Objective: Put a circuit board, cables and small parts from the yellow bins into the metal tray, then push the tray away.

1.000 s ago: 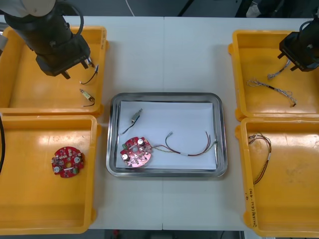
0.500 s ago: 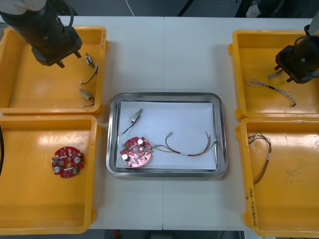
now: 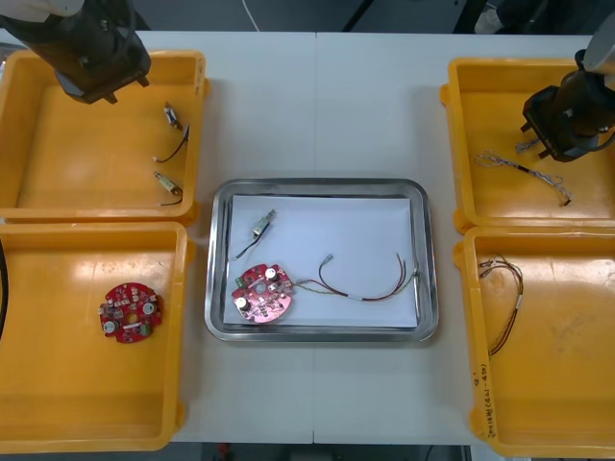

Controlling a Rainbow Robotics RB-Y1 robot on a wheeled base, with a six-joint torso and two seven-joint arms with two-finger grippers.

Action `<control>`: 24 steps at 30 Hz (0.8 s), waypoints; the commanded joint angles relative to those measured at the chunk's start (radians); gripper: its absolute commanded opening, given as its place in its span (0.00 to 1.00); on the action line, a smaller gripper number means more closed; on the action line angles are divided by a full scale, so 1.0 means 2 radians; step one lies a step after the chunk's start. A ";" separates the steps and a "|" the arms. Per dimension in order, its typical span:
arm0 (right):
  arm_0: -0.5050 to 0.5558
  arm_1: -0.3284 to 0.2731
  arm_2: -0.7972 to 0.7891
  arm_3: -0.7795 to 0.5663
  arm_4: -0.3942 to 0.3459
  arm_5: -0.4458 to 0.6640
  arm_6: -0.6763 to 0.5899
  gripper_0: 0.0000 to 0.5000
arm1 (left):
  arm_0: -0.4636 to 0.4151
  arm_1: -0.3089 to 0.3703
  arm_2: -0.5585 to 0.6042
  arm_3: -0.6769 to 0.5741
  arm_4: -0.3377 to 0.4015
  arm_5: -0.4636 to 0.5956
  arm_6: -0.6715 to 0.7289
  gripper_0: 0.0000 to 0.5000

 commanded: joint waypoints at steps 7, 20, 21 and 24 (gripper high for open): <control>-0.011 0.004 -0.012 -0.006 -0.002 -0.013 -0.040 1.00 | -0.029 -0.014 0.012 0.034 -0.026 -0.067 -0.027 1.00; -0.013 0.002 -0.012 -0.006 0.003 -0.015 -0.041 1.00 | -0.030 -0.036 0.013 0.074 -0.007 -0.096 -0.022 1.00; -0.014 0.002 -0.012 -0.006 0.005 -0.013 -0.041 1.00 | -0.029 -0.037 0.013 0.074 -0.007 -0.096 -0.022 1.00; -0.020 -0.001 -0.012 -0.006 0.009 -0.001 -0.039 1.00 | -0.030 -0.039 0.012 0.075 -0.004 -0.098 -0.021 1.00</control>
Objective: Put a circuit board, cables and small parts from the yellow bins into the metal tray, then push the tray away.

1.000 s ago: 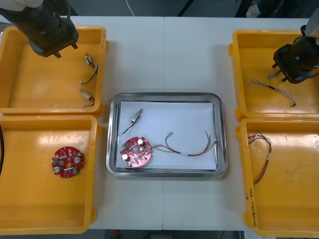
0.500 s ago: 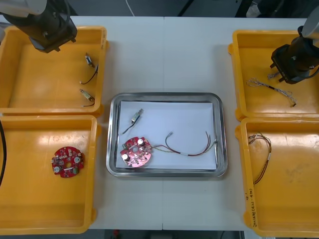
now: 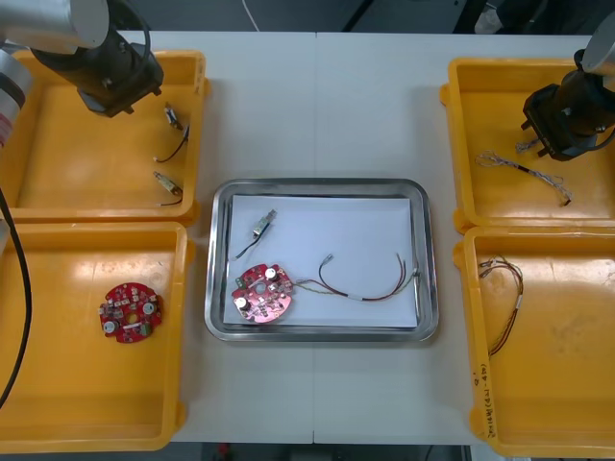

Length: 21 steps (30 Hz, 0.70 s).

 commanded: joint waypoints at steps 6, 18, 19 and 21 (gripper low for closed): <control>-0.037 -0.009 -0.012 -0.007 0.017 0.038 -0.014 1.00 | -0.028 -0.013 0.013 0.001 0.014 -0.016 -0.019 1.00; -0.038 -0.009 -0.015 -0.007 0.022 0.042 -0.011 1.00 | -0.021 -0.022 0.004 0.021 0.030 -0.026 -0.018 1.00; -0.039 -0.009 -0.015 -0.007 0.023 0.042 -0.009 1.00 | -0.021 -0.023 0.000 0.022 0.031 -0.028 -0.018 1.00; -0.038 -0.009 -0.015 -0.007 0.024 0.042 -0.008 1.00 | -0.021 -0.023 -0.003 0.027 0.036 -0.029 -0.018 1.00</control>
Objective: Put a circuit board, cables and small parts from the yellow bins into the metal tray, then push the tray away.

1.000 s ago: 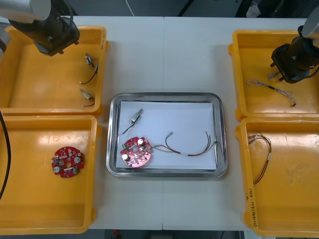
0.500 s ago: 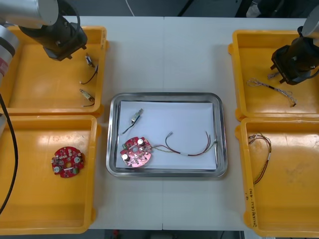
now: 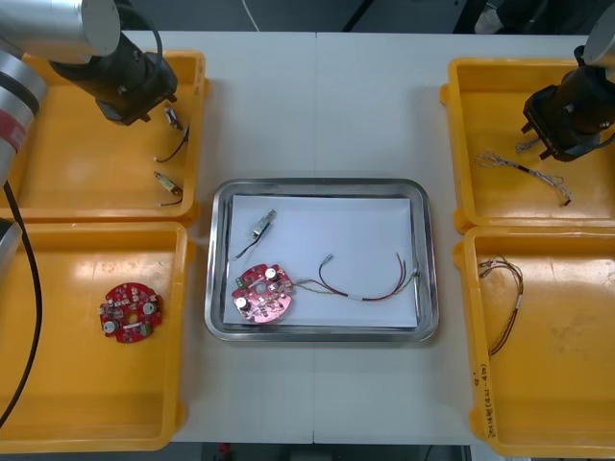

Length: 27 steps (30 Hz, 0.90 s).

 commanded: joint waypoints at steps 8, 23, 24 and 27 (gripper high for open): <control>-0.021 -0.007 -0.012 -0.007 0.007 -0.010 -0.002 1.00 | -0.020 -0.014 -0.003 0.022 0.024 -0.013 -0.018 1.00; 0.013 0.000 -0.012 -0.007 -0.021 -0.051 0.001 1.00 | -0.004 -0.022 -0.007 0.032 0.048 -0.020 -0.022 1.00; 0.014 -0.001 -0.012 -0.007 -0.022 -0.052 0.001 1.00 | -0.004 -0.022 -0.009 0.032 0.049 -0.020 -0.021 1.00; 0.020 0.000 -0.012 -0.007 -0.027 -0.053 0.003 1.00 | -0.004 -0.022 -0.013 0.032 0.052 -0.020 -0.020 1.00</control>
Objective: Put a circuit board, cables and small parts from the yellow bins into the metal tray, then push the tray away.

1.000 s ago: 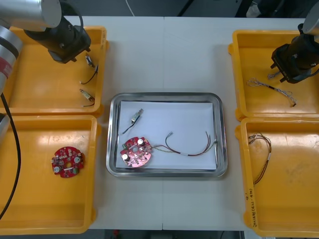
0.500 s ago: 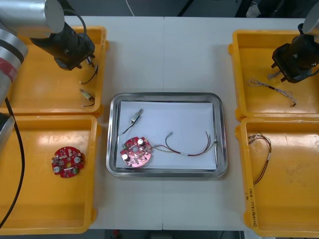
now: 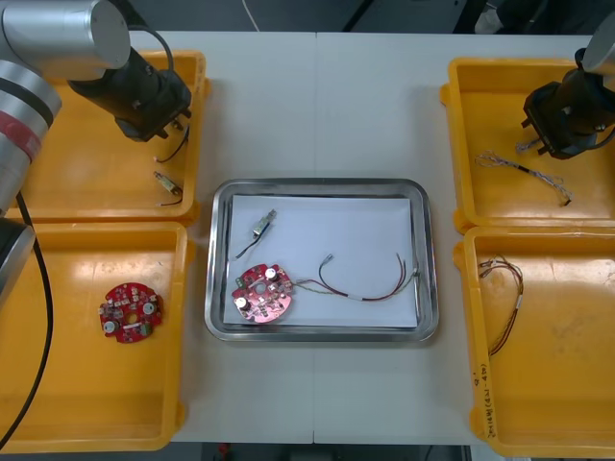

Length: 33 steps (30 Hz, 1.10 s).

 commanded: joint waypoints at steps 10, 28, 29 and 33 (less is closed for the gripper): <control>0.026 0.005 -0.011 -0.008 -0.018 -0.008 0.001 1.00 | -0.003 -0.006 -0.015 -0.006 0.009 0.006 -0.021 0.20; 0.057 0.017 -0.011 -0.008 -0.029 -0.008 0.001 0.72 | -0.002 0.005 -0.015 -0.006 0.011 0.010 -0.025 0.00; 0.058 0.017 -0.010 -0.008 -0.029 -0.008 0.003 0.37 | -0.001 0.008 -0.015 -0.006 0.012 0.013 -0.027 0.00; 0.059 0.017 -0.008 -0.008 -0.032 -0.007 0.004 0.09 | 0.003 0.019 -0.015 -0.006 0.017 0.019 -0.031 0.00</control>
